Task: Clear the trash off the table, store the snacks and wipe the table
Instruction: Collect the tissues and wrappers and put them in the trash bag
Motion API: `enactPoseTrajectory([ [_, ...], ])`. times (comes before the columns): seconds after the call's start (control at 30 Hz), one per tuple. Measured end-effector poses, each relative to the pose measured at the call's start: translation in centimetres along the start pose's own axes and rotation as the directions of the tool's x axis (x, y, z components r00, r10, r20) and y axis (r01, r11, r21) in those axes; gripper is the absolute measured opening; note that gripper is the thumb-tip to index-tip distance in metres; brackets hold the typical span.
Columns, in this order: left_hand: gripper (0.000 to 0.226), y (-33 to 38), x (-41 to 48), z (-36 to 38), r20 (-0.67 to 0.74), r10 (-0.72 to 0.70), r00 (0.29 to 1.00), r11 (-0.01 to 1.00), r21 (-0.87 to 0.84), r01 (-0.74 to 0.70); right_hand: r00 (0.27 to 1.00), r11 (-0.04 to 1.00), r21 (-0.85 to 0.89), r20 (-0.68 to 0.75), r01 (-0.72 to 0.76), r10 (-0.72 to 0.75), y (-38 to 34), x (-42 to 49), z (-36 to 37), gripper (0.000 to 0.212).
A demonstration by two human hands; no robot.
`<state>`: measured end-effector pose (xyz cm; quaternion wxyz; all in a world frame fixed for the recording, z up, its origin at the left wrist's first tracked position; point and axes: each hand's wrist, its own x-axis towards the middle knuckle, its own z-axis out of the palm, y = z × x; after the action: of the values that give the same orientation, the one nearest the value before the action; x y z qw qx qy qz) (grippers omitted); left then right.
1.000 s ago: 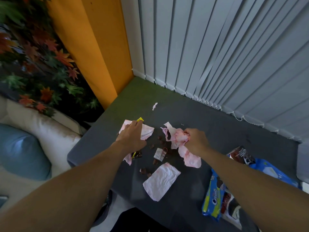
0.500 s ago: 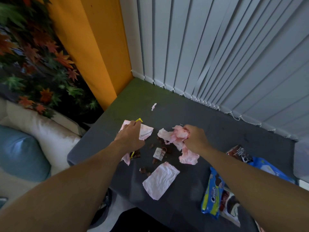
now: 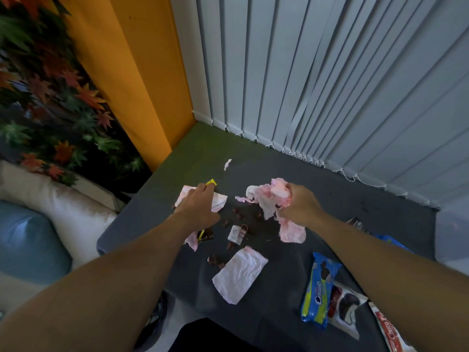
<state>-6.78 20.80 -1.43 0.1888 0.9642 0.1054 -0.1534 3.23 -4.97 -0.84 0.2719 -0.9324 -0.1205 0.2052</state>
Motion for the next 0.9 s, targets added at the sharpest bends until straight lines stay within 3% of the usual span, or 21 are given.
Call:
enactPoseTrajectory([
  [0.1, 0.075, 0.3, 0.1, -0.1, -0.006, 0.008, 1.0, 1.0, 0.016, -0.008, 0.998, 1.0, 0.011, -0.064, -0.005, 0.006, 0.6, -0.4, 0.1, 0.018],
  [0.17, 0.073, 0.4, 0.2, -0.1, -0.008, 0.014, 1.0, 1.0, 0.024, -0.014, 0.998, 1.0, -0.002, -0.065, 0.008, -0.008, 1.0, -0.5, 0.1, 0.009],
  [0.37, 0.08, 0.9, 0.6, -0.3, 0.011, 0.01, 1.0, 0.999, 0.038, -0.011, 0.992, 0.993, -0.008, -0.054, 0.114, -0.114, 1.0, -0.8, -0.1, 0.018],
  [0.57, 0.077, 1.1, 1.0, -0.3, 0.011, 0.019, 1.0, 0.999, 0.035, -0.02, 0.997, 0.997, 0.019, 0.003, 0.072, -0.072, 1.2, -0.4, 0.4, 0.017],
  [0.7, 0.071, 1.1, 1.1, -0.3, 0.001, 0.025, 1.0, 0.999, 0.034, -0.025, 0.999, 1.0, 0.002, -0.038, 0.016, -0.016, 1.4, -0.1, 0.5, 0.02],
  [0.77, 0.07, 1.1, 1.2, -0.3, 0.0, 0.022, 1.0, 0.999, 0.034, -0.022, 0.997, 1.0, -0.005, -0.074, 0.027, -0.027, 1.6, 0.1, 0.3, 0.015],
  [0.9, 0.074, 1.0, 1.3, -0.2, 0.0, 0.006, 1.0, 1.0, 0.021, -0.006, 0.989, 0.998, -0.016, -0.134, 0.069, -0.07, 1.3, -0.2, -0.2, 0.024],
])
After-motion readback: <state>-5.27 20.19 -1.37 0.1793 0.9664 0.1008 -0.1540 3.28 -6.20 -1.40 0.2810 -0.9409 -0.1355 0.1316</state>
